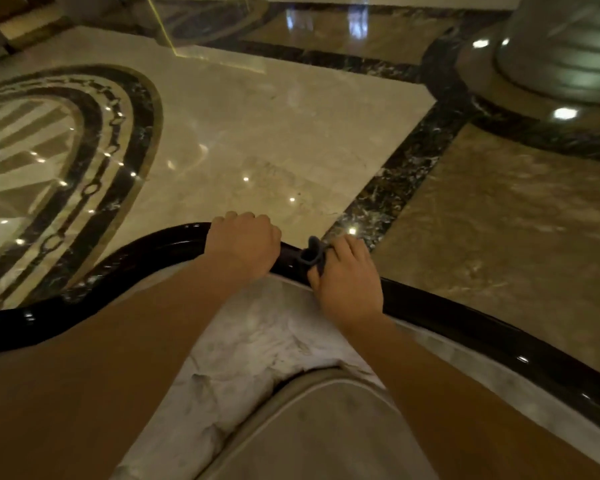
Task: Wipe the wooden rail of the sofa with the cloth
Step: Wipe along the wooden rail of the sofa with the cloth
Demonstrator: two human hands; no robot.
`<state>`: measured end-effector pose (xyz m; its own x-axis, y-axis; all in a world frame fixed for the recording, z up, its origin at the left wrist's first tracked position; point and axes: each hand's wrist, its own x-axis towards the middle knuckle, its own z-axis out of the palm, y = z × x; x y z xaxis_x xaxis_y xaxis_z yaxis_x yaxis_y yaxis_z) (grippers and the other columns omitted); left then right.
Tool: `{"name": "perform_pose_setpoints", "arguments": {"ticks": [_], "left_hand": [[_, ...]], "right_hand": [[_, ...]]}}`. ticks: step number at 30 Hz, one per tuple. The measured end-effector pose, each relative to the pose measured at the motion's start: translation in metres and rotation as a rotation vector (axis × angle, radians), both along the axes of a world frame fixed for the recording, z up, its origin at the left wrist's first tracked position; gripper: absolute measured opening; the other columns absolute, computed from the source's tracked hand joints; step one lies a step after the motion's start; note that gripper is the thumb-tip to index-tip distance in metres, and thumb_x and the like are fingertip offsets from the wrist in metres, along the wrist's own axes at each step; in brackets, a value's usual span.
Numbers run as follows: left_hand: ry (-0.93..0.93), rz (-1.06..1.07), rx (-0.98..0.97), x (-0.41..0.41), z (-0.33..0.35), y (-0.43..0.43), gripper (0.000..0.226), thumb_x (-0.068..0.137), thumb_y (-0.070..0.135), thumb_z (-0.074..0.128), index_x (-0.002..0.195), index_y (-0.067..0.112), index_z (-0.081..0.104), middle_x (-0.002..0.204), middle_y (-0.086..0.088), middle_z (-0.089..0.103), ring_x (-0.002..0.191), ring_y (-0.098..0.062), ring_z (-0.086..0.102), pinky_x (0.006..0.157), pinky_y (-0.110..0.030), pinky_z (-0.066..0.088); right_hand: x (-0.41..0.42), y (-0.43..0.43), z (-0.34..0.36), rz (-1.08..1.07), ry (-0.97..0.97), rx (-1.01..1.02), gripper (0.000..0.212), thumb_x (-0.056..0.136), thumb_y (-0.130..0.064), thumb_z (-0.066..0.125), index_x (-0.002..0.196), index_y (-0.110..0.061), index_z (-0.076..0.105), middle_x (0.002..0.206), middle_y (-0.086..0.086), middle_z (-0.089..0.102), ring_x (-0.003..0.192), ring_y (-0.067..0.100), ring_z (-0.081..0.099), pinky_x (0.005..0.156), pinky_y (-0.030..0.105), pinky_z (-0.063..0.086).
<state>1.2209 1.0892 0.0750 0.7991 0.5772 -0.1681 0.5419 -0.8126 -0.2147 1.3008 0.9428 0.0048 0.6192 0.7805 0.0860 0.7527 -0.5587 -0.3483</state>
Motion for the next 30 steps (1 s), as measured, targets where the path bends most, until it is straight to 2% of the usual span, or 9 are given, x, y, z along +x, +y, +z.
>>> {"name": "perform_pose_setpoints", "arguments": {"ticks": [3,9,11,15,20,24,26,28,30], "left_hand": [[0.003,-0.085,0.037,-0.008,-0.011,0.001,0.029,0.096,0.028,0.034,0.099,0.012,0.058,0.102,-0.012,0.062,0.093,-0.034,0.056,0.072,-0.037,0.035],[-0.104,-0.104,0.001,-0.013,-0.033,-0.012,0.034,0.096,0.031,0.031,0.099,0.012,0.060,0.103,-0.014,0.065,0.094,-0.037,0.057,0.079,-0.041,0.042],[-0.154,-0.058,-0.043,-0.006,-0.036,-0.027,0.038,0.096,0.033,0.028,0.100,0.012,0.060,0.105,-0.016,0.065,0.097,-0.038,0.056,0.083,-0.043,0.042],[-0.197,-0.157,-0.091,0.014,-0.040,-0.070,0.041,0.098,0.035,0.025,0.103,0.012,0.059,0.105,-0.013,0.063,0.097,-0.035,0.054,0.079,-0.041,0.043],[-0.333,-0.242,-0.119,0.040,-0.042,-0.132,0.034,0.097,0.029,0.034,0.096,0.008,0.061,0.091,-0.014,0.064,0.085,-0.036,0.055,0.073,-0.043,0.041],[-0.326,-0.344,-0.102,0.064,-0.040,-0.188,0.038,0.095,0.030,0.029,0.083,0.011,0.059,0.078,-0.010,0.062,0.076,-0.033,0.055,0.076,-0.043,0.039],[-0.331,-0.371,-0.114,0.073,-0.042,-0.213,0.038,0.094,0.032,0.026,0.082,0.015,0.058,0.077,-0.005,0.062,0.075,-0.028,0.056,0.077,-0.041,0.041],[-0.337,-0.410,-0.105,0.085,-0.046,-0.236,0.036,0.094,0.034,0.027,0.083,0.019,0.058,0.078,0.000,0.063,0.073,-0.022,0.056,0.074,-0.039,0.041],[-0.337,-0.450,-0.102,0.097,-0.052,-0.260,0.034,0.095,0.035,0.030,0.083,0.020,0.058,0.078,0.001,0.062,0.071,-0.020,0.055,0.070,-0.037,0.040]], "right_hand": [[0.001,-0.006,-0.001,0.028,-0.022,-0.008,0.037,0.093,-0.033,0.058,0.110,-0.002,0.069,0.110,0.014,0.064,0.112,0.033,0.054,0.109,0.048,0.040],[-0.010,0.006,0.018,0.045,-0.095,0.045,0.026,0.090,-0.028,0.062,0.087,-0.004,0.071,0.095,0.014,0.064,0.093,0.035,0.059,0.090,0.045,0.047],[-0.005,-0.015,0.023,0.000,-0.104,0.082,0.024,0.088,-0.025,0.065,0.082,-0.003,0.071,0.090,0.015,0.064,0.085,0.036,0.060,0.083,0.045,0.050],[0.016,-0.077,0.018,-0.086,-0.154,0.161,0.021,0.086,-0.022,0.069,0.079,-0.002,0.069,0.081,0.013,0.062,0.074,0.033,0.058,0.069,0.041,0.052],[0.032,-0.147,0.015,-0.123,-0.150,0.147,0.033,0.089,-0.030,0.050,0.089,-0.003,0.071,0.090,0.010,0.064,0.088,0.030,0.057,0.082,0.040,0.054],[0.049,-0.223,0.004,-0.225,-0.065,0.110,0.028,0.085,-0.022,0.066,0.100,0.001,0.070,0.097,0.013,0.064,0.098,0.033,0.058,0.085,0.042,0.054],[0.056,-0.264,-0.005,-0.232,-0.134,0.061,0.033,0.083,-0.021,0.073,0.105,0.003,0.071,0.102,0.016,0.068,0.108,0.038,0.061,0.096,0.049,0.054],[0.062,-0.297,-0.012,-0.175,-0.276,-0.049,0.045,0.080,-0.025,0.077,0.114,0.003,0.071,0.114,0.019,0.070,0.122,0.041,0.059,0.110,0.051,0.041],[0.067,-0.315,-0.019,-0.060,-0.380,-0.147,0.052,0.081,-0.030,0.077,0.120,0.004,0.067,0.126,0.020,0.067,0.131,0.042,0.053,0.115,0.054,0.029]]}}
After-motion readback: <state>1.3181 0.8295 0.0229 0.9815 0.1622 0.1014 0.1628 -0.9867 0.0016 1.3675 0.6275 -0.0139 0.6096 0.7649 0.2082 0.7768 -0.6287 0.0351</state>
